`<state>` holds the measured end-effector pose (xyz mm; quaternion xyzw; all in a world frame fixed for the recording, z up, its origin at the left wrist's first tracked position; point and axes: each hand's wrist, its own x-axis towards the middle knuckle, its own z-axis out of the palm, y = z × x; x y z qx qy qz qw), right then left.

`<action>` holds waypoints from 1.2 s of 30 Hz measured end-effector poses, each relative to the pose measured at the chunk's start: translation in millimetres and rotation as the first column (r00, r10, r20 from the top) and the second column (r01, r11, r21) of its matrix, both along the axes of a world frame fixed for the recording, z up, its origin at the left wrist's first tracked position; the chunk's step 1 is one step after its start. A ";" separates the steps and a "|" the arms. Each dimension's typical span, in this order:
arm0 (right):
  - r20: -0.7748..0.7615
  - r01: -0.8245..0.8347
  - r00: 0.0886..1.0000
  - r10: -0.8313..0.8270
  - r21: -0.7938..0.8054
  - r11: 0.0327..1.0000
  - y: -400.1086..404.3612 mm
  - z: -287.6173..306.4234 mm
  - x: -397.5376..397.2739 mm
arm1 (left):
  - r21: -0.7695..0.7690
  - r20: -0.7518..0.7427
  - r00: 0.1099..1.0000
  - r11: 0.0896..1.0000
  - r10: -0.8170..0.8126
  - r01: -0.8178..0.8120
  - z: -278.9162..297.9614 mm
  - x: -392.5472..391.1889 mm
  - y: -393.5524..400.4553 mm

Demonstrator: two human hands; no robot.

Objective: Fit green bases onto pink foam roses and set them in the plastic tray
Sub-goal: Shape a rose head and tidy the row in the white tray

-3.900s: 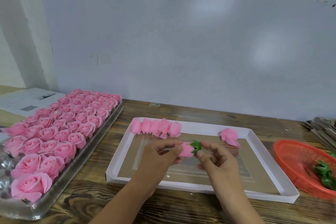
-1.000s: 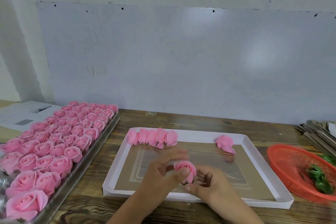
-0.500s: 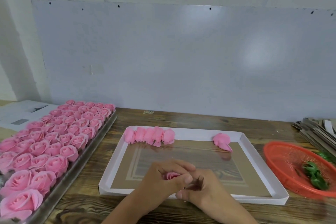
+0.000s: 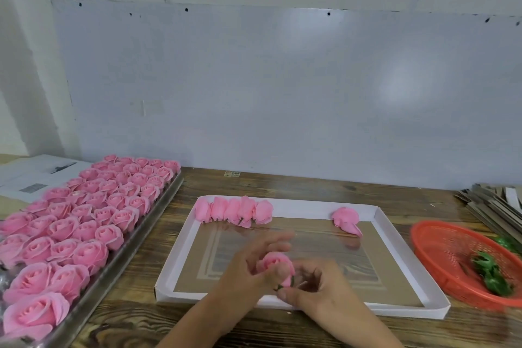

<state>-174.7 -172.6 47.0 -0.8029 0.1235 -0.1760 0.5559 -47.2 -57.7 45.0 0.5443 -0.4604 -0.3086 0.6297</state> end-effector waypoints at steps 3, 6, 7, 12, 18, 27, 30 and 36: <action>-0.097 0.026 0.995 -0.036 -0.112 0.993 0.4 -2.5 -0.7 | -0.040 0.039 0.996 0.996 0.081 -0.079 1.4 -2.6 -2.2; -0.132 0.034 0.990 -0.052 -0.136 0.990 1.5 1.4 -1.3 | -0.011 0.062 0.998 1.000 0.022 -0.022 -1.8 -2.8 -3.4; -0.127 0.030 0.991 -0.046 -0.122 0.992 1.6 1.7 -1.4 | -0.001 0.056 0.998 1.000 0.009 -0.009 -2.4 -2.1 -3.2; -0.028 -0.020 0.999 0.019 -0.026 0.999 5.1 4.8 -2.6 | 0.027 0.169 0.981 0.995 -0.095 0.092 -4.6 -0.7 -5.4; 0.128 -0.027 0.992 0.008 0.150 0.988 -0.1 2.1 -0.7 | 0.065 0.050 0.994 0.994 -0.092 0.089 -4.1 0.2 -3.5; -0.048 0.083 0.995 -0.082 0.021 0.996 6.1 -0.2 3.6 | -0.060 -0.039 0.997 0.996 0.067 -0.069 2.9 -4.0 -2.1; -0.115 0.122 0.986 -0.123 -0.009 0.992 10.0 1.5 4.9 | -0.019 -0.004 0.999 0.998 0.054 -0.054 2.1 -5.4 -3.1; -0.074 0.189 0.978 -0.194 -0.069 0.980 11.1 -2.6 7.9 | 0.072 0.073 0.996 0.996 0.042 -0.047 -1.8 -2.2 -4.2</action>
